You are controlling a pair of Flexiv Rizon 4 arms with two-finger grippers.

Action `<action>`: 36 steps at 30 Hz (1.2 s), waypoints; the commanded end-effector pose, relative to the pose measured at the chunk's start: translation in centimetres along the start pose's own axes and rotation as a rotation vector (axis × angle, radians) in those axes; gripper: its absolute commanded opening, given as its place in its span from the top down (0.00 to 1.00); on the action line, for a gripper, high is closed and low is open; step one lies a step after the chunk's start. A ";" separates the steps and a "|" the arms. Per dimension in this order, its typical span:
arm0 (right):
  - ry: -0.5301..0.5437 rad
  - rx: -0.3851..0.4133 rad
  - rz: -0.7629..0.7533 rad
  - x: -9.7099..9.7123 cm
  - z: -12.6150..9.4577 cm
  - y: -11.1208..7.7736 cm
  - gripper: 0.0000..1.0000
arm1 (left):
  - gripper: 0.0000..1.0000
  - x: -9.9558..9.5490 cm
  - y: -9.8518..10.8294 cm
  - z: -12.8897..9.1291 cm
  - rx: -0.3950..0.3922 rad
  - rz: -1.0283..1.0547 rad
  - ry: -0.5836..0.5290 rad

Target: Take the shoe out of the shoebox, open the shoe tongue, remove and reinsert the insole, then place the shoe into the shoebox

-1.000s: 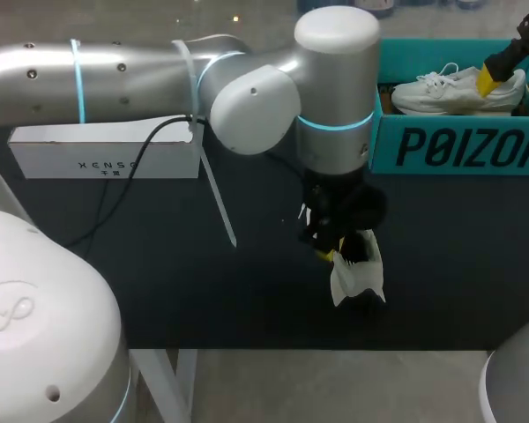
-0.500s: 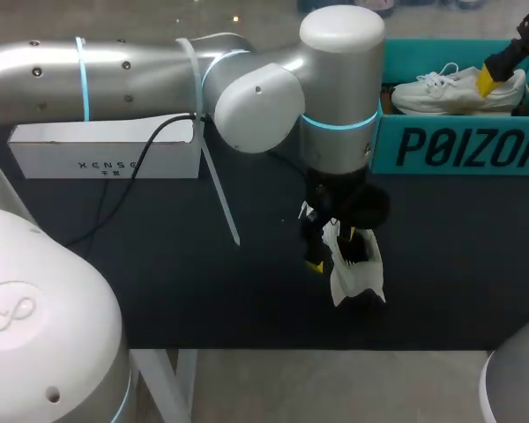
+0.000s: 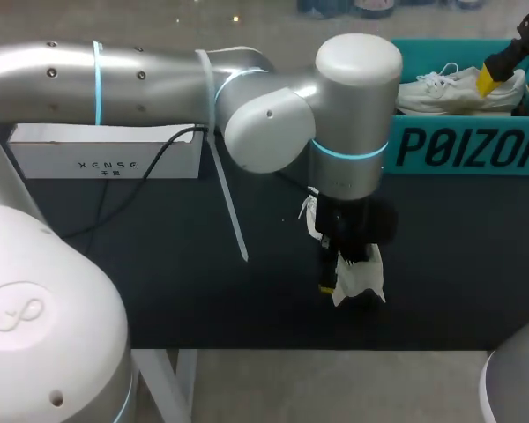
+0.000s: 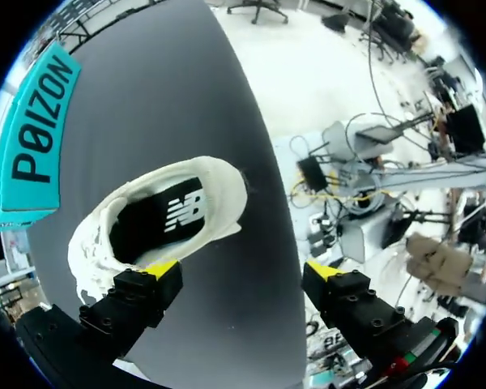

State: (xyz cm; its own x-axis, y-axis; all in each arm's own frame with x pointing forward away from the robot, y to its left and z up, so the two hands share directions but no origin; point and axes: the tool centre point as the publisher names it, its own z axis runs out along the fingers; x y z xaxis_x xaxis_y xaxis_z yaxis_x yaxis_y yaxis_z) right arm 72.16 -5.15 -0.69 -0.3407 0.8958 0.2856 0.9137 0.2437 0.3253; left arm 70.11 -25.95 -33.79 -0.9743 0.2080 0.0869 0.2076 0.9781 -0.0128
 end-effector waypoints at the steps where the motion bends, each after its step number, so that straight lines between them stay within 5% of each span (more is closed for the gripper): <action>1: 0.000 0.005 0.001 0.0 0.0 0.2 0.00 | 0.00 0.8 -0.6 0.9 -0.001 -0.254 -0.022; 13: 0.000 0.005 0.001 0.0 0.0 0.2 0.00 | 0.00 0.6 -1.2 -0.3 0.021 -0.276 -0.050; 23: 0.000 0.005 0.001 0.0 0.0 0.2 0.00 | 0.00 -0.8 -4.0 -1.2 -0.008 -0.267 -0.062; 36: 0.000 0.005 0.001 0.0 0.0 0.2 0.00 | 0.00 -0.6 -6.6 0.8 -0.007 -0.294 -0.033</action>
State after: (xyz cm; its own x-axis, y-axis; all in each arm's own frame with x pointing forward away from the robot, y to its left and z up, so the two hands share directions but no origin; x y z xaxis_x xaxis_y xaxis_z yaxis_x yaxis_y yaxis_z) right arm 72.16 -5.15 -0.70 -0.3407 0.8957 0.2857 0.9136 0.2437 0.3254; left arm 69.34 -31.93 -34.10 -0.9950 -0.0834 0.0551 -0.0831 0.9965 0.0073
